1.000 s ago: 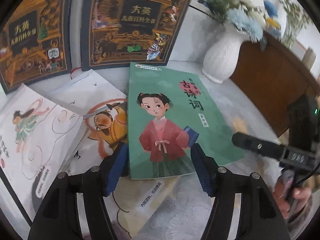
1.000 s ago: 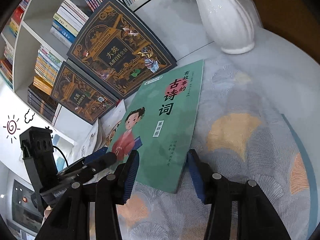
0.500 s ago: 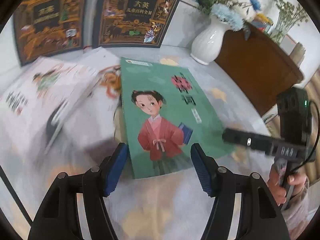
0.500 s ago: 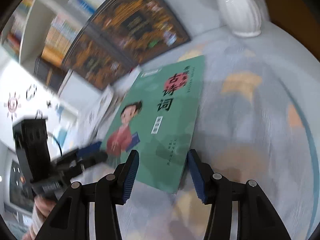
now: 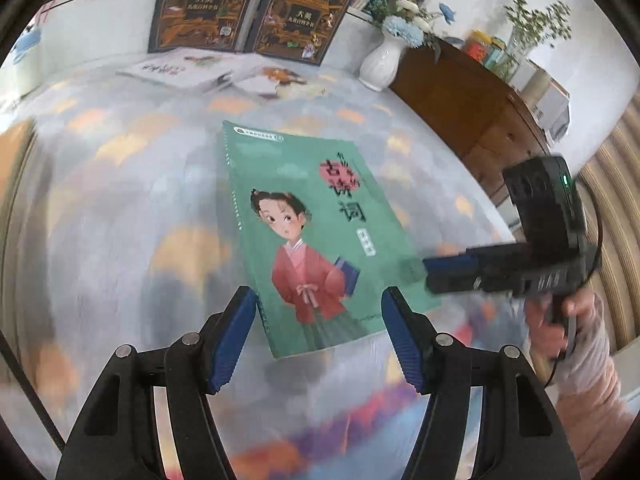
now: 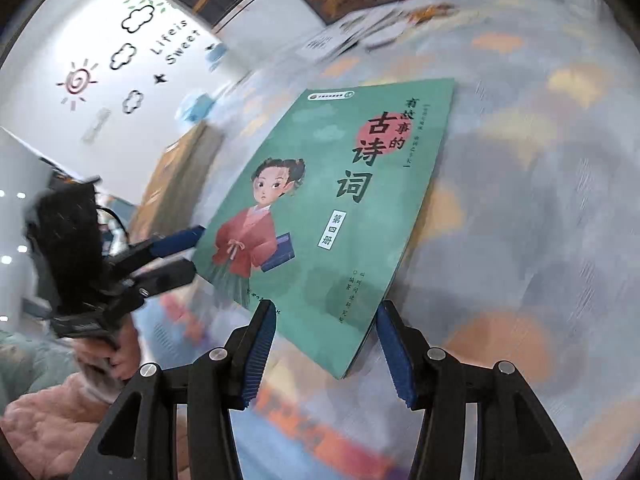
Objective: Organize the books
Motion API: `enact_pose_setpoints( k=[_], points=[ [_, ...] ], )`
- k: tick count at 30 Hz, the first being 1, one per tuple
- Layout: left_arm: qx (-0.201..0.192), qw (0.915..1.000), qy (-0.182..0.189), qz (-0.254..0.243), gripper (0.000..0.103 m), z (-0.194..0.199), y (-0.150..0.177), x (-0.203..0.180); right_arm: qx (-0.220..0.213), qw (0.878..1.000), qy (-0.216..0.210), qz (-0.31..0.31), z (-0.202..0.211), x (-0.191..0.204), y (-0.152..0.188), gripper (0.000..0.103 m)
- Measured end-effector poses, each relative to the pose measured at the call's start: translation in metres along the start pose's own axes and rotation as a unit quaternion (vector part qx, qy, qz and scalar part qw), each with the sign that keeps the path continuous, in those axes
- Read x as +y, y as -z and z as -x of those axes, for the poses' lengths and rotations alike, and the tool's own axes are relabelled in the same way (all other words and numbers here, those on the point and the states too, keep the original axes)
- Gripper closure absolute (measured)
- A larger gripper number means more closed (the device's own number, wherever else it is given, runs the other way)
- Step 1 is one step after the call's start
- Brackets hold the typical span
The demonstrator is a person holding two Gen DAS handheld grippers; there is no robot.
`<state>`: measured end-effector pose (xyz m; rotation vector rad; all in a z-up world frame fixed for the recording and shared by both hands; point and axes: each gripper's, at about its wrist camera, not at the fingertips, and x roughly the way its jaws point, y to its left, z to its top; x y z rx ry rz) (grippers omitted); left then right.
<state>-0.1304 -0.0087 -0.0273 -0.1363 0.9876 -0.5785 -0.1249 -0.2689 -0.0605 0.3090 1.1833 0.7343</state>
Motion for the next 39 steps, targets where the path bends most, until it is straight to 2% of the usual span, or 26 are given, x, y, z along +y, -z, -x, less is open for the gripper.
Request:
enact_pose_setpoints(
  k=[3,4,5,6,9,13,15,17,19,24,28,29,31,35,39],
  points=[
    [0.032,0.999,-0.031,0.001,0.042,-0.014,0.001,0.014,-0.012,0.999,-0.024,-0.026,0.003,-0.022,0.001,0.054],
    [0.046,0.9981,-0.038,0.015,0.047,-0.023,-0.003,0.023,-0.016,0.998,-0.043,-0.041,0.002,-0.03,-0.002,0.054],
    [0.045,0.9984,-0.025,0.023,0.047,-0.025,-0.006,0.029,-0.018,0.995,-0.077,-0.062,0.0,-0.044,-0.007,0.054],
    [0.041,0.9987,-0.007,0.032,0.047,-0.026,-0.014,0.036,-0.019,0.993,-0.091,-0.065,-0.001,-0.05,-0.01,0.055],
    [0.058,0.9964,0.033,0.052,0.05,-0.035,-0.031,0.052,-0.029,0.992,-0.108,-0.058,-0.005,-0.057,-0.018,0.057],
    [0.043,0.9931,0.046,0.098,0.08,-0.044,-0.045,0.075,-0.033,0.996,-0.081,-0.017,-0.01,-0.047,-0.031,0.056],
    [0.045,0.9918,0.049,0.109,0.084,-0.048,-0.045,0.078,-0.026,0.997,-0.077,-0.019,-0.014,-0.044,-0.039,0.06],
    [0.048,0.992,0.048,0.107,0.084,-0.048,-0.046,0.079,-0.013,0.997,-0.063,-0.031,-0.018,-0.046,-0.049,0.07],
    [0.046,0.9942,0.037,0.089,0.083,-0.047,-0.046,0.074,-0.01,0.998,-0.043,-0.034,-0.018,-0.052,-0.052,0.089],
    [0.046,0.9954,0.015,0.083,0.083,-0.046,-0.047,0.07,-0.017,0.994,-0.072,-0.075,-0.017,-0.066,-0.051,0.091],
    [0.053,0.9955,0.001,0.078,0.084,-0.042,-0.05,0.062,-0.008,0.999,-0.007,-0.048,-0.012,-0.041,-0.053,0.088],
    [0.052,0.9958,0.0,0.074,0.084,-0.039,-0.05,0.059,0.0,0.999,0.02,-0.035,-0.011,-0.03,-0.054,0.088],
    [0.048,0.9965,0.007,0.068,0.084,-0.031,-0.049,0.055,0.004,0.999,0.042,-0.018,-0.008,-0.019,-0.057,0.088],
    [0.04,0.9982,0.011,0.044,0.084,-0.015,-0.052,0.047,-0.005,0.998,0.061,0.011,0.005,0.004,-0.056,0.088],
    [0.031,0.9985,0.016,0.042,0.084,0.002,-0.055,0.048,-0.016,0.998,0.054,0.024,0.015,0.019,-0.056,0.088]
  ],
)
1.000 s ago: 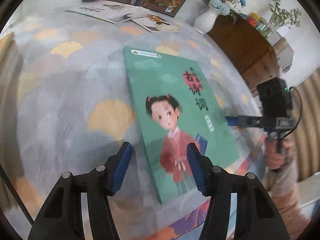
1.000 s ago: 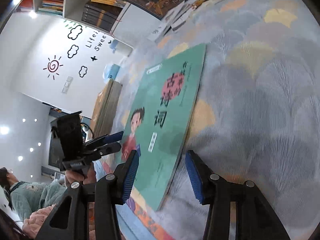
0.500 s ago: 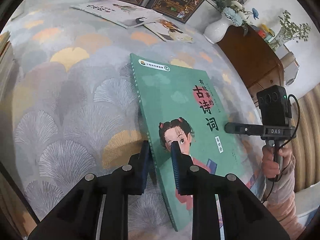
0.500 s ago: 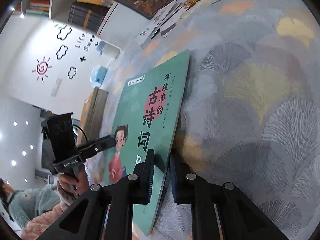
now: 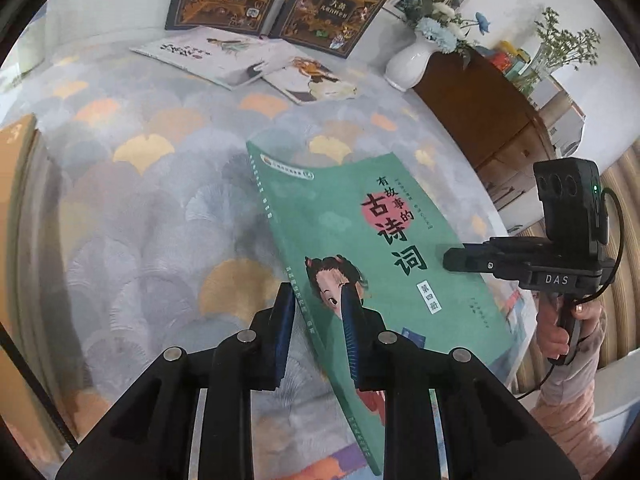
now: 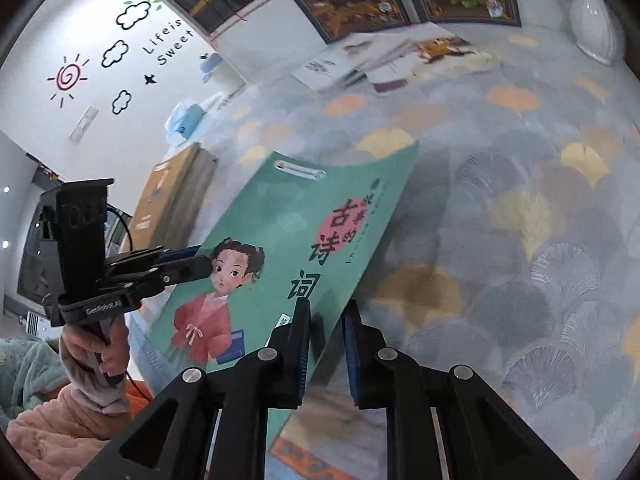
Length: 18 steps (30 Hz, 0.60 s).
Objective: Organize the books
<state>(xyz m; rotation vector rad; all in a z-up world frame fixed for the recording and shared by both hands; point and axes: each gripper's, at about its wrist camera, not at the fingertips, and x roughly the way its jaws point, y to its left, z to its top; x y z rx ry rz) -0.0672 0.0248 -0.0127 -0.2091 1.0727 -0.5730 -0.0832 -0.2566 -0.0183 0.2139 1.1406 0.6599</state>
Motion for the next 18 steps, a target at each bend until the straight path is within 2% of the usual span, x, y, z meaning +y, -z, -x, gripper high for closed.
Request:
enact_pose_setpoints(
  k=[9,18],
  points=[
    [-0.033,0.9992,-0.016,-0.015,0.081,0.032,-0.005,0.001,-0.021,0.999,0.012,0.042,0.012,0.05,-0.008,0.088],
    [-0.078,0.9963,-0.033,-0.013,0.081,0.082,-0.012,0.026,-0.047,0.995,0.002,0.086,0.014,0.106,-0.037,0.088]
  ],
)
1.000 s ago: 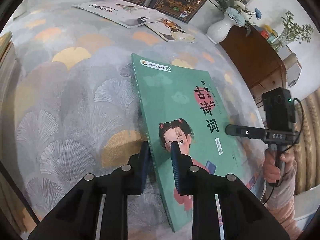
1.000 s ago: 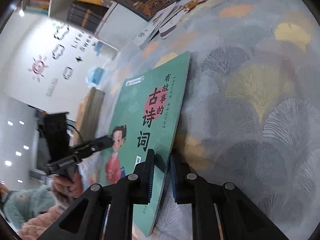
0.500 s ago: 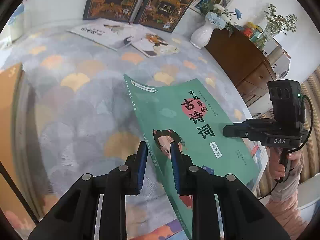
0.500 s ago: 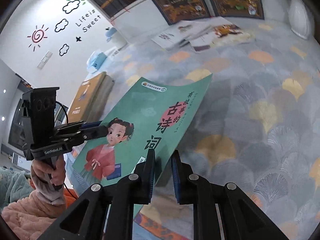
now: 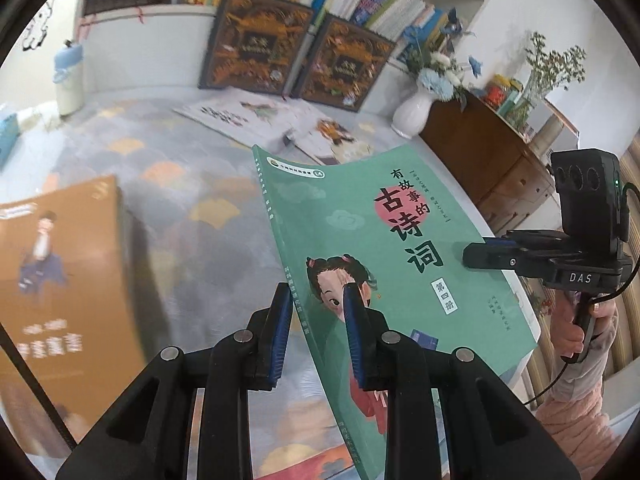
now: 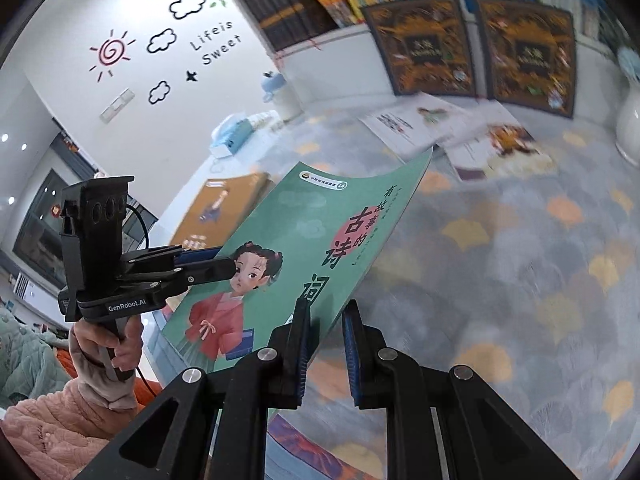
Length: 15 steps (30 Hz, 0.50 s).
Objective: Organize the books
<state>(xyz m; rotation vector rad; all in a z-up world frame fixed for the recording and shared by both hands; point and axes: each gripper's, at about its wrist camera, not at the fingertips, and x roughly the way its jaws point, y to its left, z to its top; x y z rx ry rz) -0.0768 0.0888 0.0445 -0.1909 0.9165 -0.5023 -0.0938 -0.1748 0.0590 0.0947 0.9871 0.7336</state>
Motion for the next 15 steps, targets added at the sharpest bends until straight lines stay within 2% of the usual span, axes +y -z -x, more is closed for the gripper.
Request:
enact_pose_setpoints(
  k=[12,15],
  points=[
    [-0.077,0.9951,-0.056,0.023,0.081,0.091,-0.014,0.08,0.004,0.996,-0.063,0.062,-0.061,0.086,-0.069,0.087],
    [-0.086,0.9934,-0.067,0.037,0.075,0.103,-0.011,0.102,0.009,0.994,-0.081,0.071,-0.083,0.106,-0.081,0.087]
  ],
)
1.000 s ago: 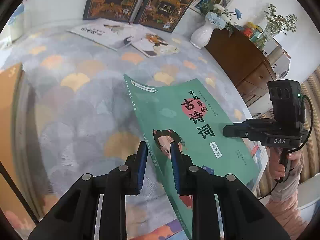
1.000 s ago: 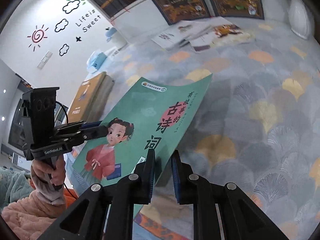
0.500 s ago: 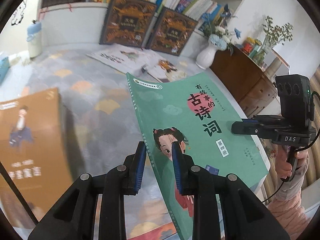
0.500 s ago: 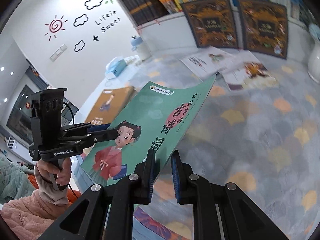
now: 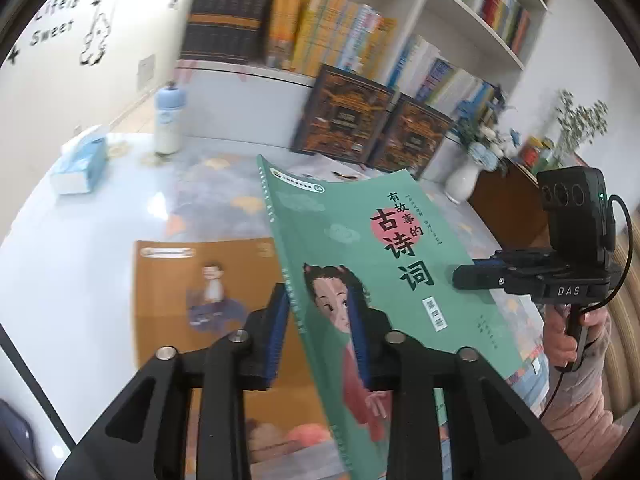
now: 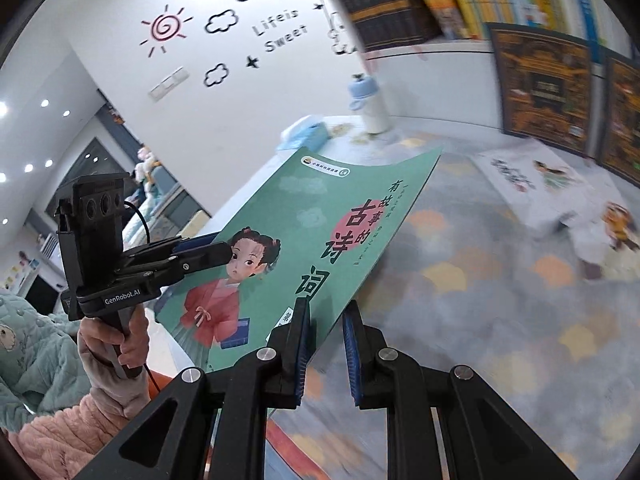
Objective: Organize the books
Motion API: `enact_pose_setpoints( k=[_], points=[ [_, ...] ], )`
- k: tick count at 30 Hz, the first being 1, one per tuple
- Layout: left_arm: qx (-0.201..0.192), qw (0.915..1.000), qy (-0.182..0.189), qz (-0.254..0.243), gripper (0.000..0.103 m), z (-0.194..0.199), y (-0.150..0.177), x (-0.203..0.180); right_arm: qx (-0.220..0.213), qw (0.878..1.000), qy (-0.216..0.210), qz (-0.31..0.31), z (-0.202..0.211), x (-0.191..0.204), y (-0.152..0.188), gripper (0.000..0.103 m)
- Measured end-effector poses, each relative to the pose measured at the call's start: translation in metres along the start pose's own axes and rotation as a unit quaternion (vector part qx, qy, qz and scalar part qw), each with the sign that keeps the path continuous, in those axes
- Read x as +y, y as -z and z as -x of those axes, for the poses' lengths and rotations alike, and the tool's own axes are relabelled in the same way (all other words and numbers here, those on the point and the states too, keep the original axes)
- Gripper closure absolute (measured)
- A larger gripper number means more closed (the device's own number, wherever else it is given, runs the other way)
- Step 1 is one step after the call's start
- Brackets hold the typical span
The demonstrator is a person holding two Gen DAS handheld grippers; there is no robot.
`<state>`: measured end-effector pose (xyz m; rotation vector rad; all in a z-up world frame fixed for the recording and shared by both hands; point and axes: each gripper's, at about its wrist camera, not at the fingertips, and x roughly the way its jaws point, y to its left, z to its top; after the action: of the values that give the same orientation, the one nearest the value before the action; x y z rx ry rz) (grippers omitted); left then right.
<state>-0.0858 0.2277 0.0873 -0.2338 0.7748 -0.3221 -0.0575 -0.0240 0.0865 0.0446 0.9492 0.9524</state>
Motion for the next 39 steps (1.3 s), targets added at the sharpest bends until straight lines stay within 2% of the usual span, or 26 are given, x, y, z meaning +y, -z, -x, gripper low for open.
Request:
enact_pose_setpoints(
  k=[6,13,25,32,36,39],
  points=[
    [0.008,0.9984,-0.033,0.046,0.075,0.001,0.012,0.053,0.025,0.999,-0.028,0.007,-0.056,0.018,-0.017,0.087],
    [0.025,0.9967,-0.04,0.067,0.075,-0.006,0.032,0.081,0.062,0.997,-0.041,-0.007,-0.101,0.015,-0.019,0.087],
    [0.047,0.9948,-0.049,0.076,0.075,-0.02,0.053,0.1,0.095,0.995,-0.027,-0.019,-0.132,0.007,-0.011,0.087],
    [0.041,0.9948,-0.056,0.075,0.073,-0.018,0.054,0.1,0.106,0.994,-0.013,-0.019,-0.139,0.008,-0.005,0.083],
    [0.031,0.9924,-0.096,0.071,0.073,-0.012,0.053,0.101,0.118,0.993,0.008,-0.009,-0.144,0.01,-0.003,0.079],
    [0.022,0.992,-0.1,0.075,0.073,-0.004,0.052,0.104,0.116,0.993,0.021,-0.019,-0.141,0.007,-0.003,0.077]
  ],
)
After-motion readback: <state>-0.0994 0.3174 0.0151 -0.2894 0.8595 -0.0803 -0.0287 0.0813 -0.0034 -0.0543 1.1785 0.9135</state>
